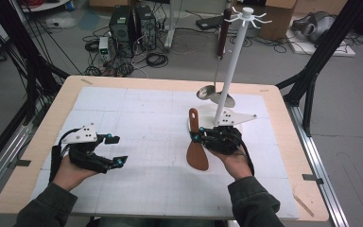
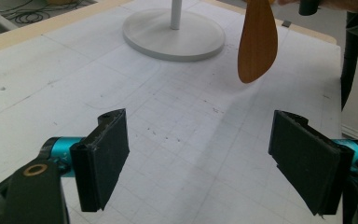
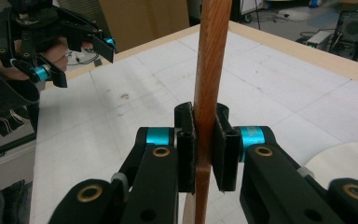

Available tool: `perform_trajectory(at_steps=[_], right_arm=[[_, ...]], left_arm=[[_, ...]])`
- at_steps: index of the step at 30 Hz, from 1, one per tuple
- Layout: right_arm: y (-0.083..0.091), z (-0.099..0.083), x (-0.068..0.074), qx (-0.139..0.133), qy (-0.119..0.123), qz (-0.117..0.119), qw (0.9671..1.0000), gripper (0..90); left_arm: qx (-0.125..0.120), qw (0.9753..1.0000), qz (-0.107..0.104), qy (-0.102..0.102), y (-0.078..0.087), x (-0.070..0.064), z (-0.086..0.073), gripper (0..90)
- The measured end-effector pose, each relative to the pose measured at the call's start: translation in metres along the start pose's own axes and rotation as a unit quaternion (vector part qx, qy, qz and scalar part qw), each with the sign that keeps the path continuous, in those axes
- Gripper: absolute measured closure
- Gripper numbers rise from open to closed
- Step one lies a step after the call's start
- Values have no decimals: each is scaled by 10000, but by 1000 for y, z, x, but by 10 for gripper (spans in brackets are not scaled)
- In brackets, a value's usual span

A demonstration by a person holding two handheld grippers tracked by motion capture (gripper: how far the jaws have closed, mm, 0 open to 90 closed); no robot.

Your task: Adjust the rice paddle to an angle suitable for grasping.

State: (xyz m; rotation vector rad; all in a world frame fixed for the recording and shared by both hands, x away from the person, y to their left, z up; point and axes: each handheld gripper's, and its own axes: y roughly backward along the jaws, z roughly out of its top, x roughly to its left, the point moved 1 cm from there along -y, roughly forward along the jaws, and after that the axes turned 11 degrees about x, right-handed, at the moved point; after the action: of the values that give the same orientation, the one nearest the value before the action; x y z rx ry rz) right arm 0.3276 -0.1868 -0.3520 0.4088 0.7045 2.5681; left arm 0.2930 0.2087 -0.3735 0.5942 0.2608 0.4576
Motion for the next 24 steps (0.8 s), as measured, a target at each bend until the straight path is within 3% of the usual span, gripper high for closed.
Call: perform_trajectory(at_steps=[24], right_arm=[[22, 17, -11, -161, -63, -145, 9997, 823]], left_arm=[[-36, 10000, 24, 13, 1, 1, 0, 197]])
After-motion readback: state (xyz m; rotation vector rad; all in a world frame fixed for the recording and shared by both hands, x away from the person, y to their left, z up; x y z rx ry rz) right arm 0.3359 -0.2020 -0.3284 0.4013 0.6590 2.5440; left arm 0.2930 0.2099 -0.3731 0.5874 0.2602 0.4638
